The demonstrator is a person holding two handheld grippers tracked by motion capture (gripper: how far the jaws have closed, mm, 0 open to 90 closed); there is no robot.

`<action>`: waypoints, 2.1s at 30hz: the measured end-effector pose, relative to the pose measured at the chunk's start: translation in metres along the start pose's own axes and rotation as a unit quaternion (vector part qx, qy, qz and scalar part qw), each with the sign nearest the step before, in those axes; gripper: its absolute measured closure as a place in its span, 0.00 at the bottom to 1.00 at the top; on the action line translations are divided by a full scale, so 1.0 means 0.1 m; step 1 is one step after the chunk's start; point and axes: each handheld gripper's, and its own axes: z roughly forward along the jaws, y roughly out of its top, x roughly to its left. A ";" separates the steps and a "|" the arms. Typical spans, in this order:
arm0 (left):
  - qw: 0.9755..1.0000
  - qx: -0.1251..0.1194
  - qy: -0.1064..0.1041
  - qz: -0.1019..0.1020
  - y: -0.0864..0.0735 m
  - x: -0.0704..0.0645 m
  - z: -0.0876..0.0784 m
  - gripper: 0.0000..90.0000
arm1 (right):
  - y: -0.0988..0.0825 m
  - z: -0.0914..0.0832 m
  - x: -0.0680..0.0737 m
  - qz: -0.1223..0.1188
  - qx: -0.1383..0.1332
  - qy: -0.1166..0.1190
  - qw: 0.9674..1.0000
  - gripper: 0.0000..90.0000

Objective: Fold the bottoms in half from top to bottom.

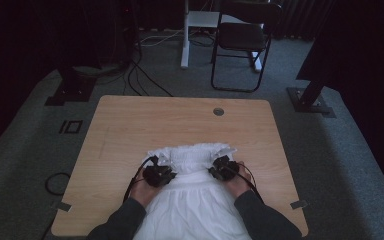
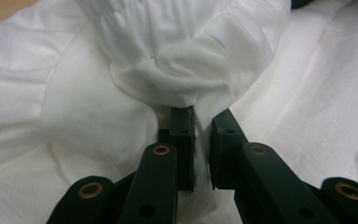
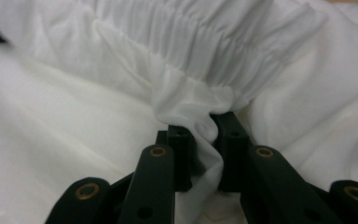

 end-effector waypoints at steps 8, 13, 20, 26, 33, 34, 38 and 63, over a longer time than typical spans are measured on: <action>0.999 0.012 0.032 0.001 0.37 0.35 0.27 0.91 | 0.39 0.31 -0.47 0.048 -0.002 -0.002 0.999 0.88; 0.998 0.020 0.065 -0.006 0.59 0.63 0.43 0.91 | 0.51 0.42 -0.53 0.066 -0.009 -0.019 0.998 0.88; 0.996 0.036 0.082 -0.011 0.85 0.79 0.59 0.91 | 0.69 0.55 -0.75 0.075 -0.010 -0.038 0.996 0.86; 0.996 0.031 0.070 -0.049 0.92 0.86 0.60 0.92 | 0.80 0.61 -0.82 0.084 -0.001 -0.048 0.995 0.90; 0.992 -0.091 0.038 -0.075 1.05 0.85 0.01 0.94 | 0.98 0.07 -0.84 0.048 -0.067 -0.029 0.996 0.95; 0.992 -0.091 0.038 -0.075 1.05 0.85 0.01 0.94 | 0.98 0.07 -0.84 0.048 -0.067 -0.029 0.996 0.95; 0.985 -0.165 0.022 -0.039 1.16 0.65 -0.57 0.94 | 1.11 -0.56 -0.71 0.004 -0.137 -0.039 0.990 0.95; 0.999 -0.011 -0.042 0.012 -0.33 -0.29 -0.20 0.92 | -0.30 -0.47 0.11 -0.014 -0.035 0.052 0.998 0.94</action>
